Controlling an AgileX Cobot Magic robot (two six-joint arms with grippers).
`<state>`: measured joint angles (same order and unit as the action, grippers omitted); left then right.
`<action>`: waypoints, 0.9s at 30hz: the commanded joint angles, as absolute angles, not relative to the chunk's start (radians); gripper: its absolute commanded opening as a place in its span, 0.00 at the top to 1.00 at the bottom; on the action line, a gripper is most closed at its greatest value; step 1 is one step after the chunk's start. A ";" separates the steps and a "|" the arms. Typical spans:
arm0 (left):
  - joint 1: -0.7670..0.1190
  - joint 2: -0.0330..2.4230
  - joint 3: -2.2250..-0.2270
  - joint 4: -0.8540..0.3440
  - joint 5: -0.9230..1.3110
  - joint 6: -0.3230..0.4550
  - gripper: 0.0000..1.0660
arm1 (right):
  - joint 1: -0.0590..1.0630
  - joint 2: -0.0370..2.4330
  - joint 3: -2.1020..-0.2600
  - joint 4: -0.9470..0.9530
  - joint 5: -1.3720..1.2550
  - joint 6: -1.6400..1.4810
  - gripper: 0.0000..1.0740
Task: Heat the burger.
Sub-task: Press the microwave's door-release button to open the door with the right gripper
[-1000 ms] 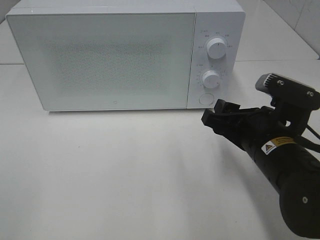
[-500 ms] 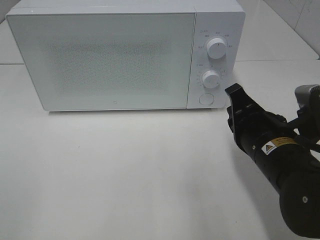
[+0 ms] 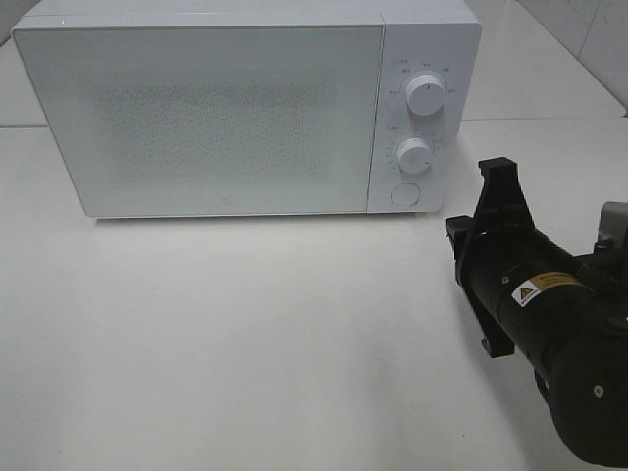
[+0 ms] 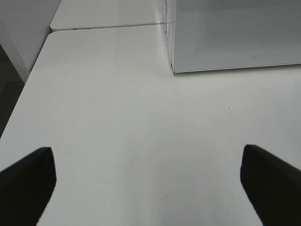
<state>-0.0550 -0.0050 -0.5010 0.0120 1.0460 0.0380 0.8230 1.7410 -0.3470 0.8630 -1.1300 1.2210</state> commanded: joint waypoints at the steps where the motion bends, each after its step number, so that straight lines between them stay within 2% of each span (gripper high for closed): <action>1: -0.051 -0.026 -0.498 0.010 1.038 0.038 0.06 | 0.819 1.738 -0.356 0.857 -1.122 1.215 1.00; 14: -0.051 -0.026 -0.498 0.010 1.038 0.038 0.06 | 0.706 1.796 -0.477 0.837 -1.008 1.211 1.00; 27: -0.051 -0.026 -0.498 0.010 1.038 0.038 0.06 | 0.703 1.962 -0.633 0.855 -1.010 1.284 1.00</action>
